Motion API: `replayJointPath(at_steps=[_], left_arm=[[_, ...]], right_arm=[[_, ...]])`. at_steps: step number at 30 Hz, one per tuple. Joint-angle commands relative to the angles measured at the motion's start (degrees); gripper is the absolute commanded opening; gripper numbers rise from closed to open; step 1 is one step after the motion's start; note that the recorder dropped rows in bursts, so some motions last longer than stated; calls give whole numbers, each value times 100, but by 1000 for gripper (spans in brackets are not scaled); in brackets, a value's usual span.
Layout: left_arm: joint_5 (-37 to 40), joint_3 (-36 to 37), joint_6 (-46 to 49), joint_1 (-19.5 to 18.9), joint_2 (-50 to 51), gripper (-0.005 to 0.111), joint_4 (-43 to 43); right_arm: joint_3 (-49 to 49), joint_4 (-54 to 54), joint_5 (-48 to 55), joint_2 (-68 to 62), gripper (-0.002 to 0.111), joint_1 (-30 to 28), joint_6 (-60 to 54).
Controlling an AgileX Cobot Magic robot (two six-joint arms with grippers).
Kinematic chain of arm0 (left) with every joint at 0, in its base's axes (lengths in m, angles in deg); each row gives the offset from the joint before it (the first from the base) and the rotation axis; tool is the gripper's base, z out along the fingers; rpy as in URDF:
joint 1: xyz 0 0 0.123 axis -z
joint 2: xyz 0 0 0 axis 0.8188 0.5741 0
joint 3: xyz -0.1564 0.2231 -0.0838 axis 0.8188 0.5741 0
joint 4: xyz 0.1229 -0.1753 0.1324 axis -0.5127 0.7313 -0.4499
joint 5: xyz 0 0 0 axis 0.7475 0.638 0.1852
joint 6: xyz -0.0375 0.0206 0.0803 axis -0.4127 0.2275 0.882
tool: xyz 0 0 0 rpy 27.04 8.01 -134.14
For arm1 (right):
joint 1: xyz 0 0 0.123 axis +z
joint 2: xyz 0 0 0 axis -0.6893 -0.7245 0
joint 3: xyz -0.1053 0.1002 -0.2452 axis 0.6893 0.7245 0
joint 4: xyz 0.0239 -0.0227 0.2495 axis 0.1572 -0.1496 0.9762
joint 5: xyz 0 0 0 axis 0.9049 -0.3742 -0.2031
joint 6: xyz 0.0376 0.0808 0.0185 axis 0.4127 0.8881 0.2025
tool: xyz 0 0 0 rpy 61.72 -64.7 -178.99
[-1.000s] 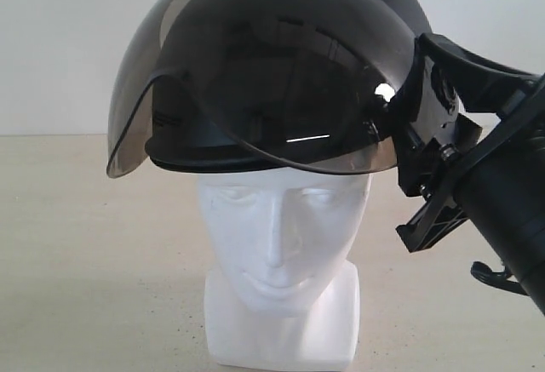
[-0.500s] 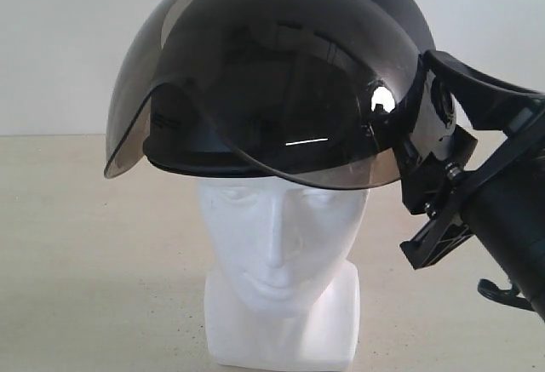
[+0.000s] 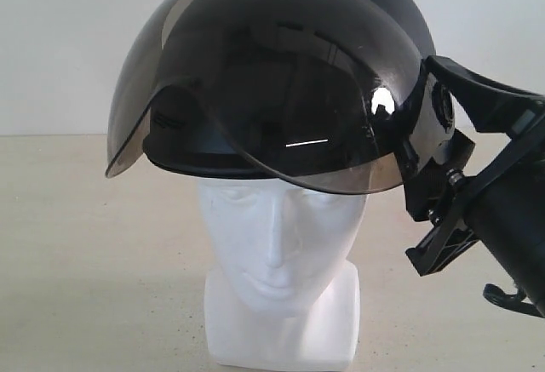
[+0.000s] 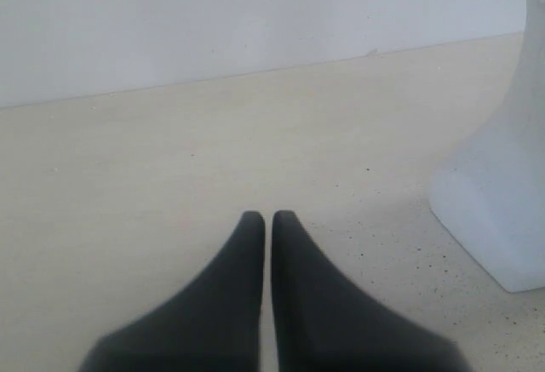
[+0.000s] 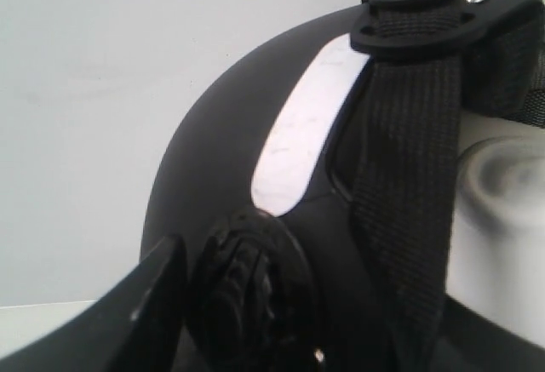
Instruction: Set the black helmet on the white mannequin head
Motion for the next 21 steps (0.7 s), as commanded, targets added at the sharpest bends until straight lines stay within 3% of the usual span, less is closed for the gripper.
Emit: replayJointPath(at_steps=[1, 21], left_arm=[[0, 21, -2, 16, -18, 4, 65], [0, 21, -2, 16, -18, 4, 65]], right_arm=[[328, 1150, 861, -33, 0, -68, -710], [328, 1048, 1494, -33, 0, -68, -728]])
